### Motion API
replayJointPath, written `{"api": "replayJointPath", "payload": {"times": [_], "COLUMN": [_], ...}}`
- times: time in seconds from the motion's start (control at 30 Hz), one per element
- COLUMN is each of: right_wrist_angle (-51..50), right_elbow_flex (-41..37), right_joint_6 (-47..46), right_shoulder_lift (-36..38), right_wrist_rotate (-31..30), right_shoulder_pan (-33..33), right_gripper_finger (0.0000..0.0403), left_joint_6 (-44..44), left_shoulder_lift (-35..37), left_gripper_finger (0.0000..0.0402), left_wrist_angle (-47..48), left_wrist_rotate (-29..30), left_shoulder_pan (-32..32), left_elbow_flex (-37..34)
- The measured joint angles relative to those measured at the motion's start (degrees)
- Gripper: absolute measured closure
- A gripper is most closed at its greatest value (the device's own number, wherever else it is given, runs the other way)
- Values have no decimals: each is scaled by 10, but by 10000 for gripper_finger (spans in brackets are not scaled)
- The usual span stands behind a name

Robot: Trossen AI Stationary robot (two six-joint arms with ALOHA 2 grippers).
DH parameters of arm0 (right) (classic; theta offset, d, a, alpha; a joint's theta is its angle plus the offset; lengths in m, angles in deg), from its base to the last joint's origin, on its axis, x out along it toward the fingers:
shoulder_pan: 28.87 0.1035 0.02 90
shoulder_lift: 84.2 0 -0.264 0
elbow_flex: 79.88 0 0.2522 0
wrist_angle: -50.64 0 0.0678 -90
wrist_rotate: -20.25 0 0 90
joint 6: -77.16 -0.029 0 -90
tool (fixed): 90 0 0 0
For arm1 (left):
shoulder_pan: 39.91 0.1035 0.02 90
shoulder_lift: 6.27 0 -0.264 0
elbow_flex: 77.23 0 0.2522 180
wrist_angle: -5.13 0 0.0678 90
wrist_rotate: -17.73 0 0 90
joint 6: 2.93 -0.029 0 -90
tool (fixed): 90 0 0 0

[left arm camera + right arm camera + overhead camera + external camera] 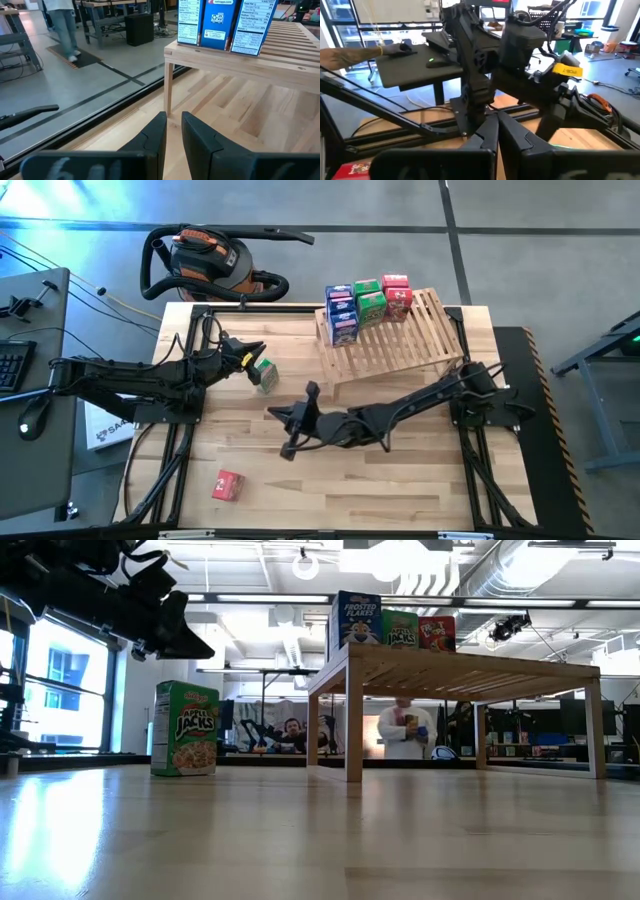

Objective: Stack cereal on shelf
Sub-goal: Put the green cereal box on the shelf aligned with the other green cereal boxes

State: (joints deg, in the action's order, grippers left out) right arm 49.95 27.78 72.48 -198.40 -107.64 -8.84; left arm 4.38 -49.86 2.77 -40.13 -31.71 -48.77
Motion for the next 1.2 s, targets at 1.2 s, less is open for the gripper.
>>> {"api": "replayJointPath", "payload": {"times": [1.2], "right_wrist_angle": [27], "right_elbow_flex": [5], "right_joint_6": [-69], "right_shoulder_lift": [-37], "right_wrist_rotate": [181], "right_shoulder_pan": [-33], "right_gripper_finger": [403], "left_joint_6": [0], "left_shoulder_lift": [0], "left_gripper_finger": [353], "left_wrist_angle": [0], "left_wrist_rotate": [0], "left_shoulder_pan": [0], "left_elbow_flex": [0]}}
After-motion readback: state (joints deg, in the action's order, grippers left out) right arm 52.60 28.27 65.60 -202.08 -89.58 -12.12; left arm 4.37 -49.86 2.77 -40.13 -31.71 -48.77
